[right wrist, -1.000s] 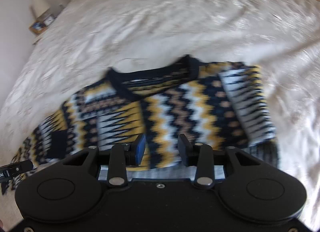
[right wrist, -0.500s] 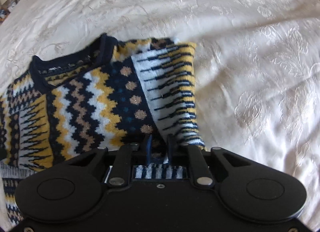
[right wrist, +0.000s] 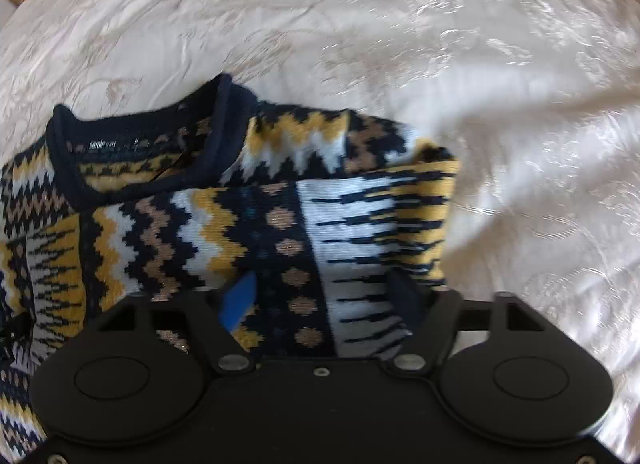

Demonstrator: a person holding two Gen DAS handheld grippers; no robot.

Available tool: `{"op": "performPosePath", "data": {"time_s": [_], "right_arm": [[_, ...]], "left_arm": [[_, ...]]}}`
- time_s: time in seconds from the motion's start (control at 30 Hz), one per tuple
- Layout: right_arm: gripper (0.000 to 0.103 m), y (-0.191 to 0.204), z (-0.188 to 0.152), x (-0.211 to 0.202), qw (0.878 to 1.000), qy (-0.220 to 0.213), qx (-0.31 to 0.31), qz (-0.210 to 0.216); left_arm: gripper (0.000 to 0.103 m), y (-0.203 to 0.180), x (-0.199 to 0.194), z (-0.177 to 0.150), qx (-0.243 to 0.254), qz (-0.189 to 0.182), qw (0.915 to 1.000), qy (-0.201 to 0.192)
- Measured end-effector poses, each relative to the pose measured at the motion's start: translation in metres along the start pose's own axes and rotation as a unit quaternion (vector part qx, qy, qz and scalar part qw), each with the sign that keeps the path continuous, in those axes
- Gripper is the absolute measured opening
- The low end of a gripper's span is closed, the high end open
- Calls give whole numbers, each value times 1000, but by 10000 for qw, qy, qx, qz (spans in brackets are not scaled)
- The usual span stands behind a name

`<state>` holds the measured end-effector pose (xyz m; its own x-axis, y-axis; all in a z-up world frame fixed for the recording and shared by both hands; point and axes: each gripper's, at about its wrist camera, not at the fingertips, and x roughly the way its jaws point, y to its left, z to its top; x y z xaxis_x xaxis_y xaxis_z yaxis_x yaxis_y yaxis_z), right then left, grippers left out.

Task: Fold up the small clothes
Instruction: 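Open the right gripper to release the cuff and withdraw it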

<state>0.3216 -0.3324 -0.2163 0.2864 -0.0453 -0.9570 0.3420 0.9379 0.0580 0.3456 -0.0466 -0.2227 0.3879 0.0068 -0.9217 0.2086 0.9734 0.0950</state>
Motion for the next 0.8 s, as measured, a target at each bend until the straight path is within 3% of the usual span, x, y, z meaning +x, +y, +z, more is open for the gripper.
{"op": "performPosePath", "data": {"time_s": [0.03, 0.07, 0.2, 0.37, 0.47, 0.67, 0.8], "right_arm": [[102, 3, 1, 2, 9999, 63, -114, 107], [103, 8, 1, 7, 9995, 152, -234, 172], [103, 35, 4, 17, 9957, 425, -729, -380], [103, 26, 6, 23, 9977, 415, -526, -138], [103, 16, 5, 23, 9982, 335, -494, -1], [102, 34, -3, 15, 9958, 234, -797, -388], [102, 43, -12, -27, 9960, -376, -670, -459]], "left_arm": [[57, 0, -1, -1, -21, -1, 10000, -5], [57, 1, -1, -2, -29, -4, 10000, 1], [57, -1, 0, 2, 37, 20, 9999, 116], [58, 0, 2, 12, 54, -2, 9997, 259], [58, 0, 4, 16, 35, -47, 9996, 290], [56, 7, -5, 22, 219, -183, 9986, 435], [56, 26, -41, 17, 8, -178, 9998, 43]]}}
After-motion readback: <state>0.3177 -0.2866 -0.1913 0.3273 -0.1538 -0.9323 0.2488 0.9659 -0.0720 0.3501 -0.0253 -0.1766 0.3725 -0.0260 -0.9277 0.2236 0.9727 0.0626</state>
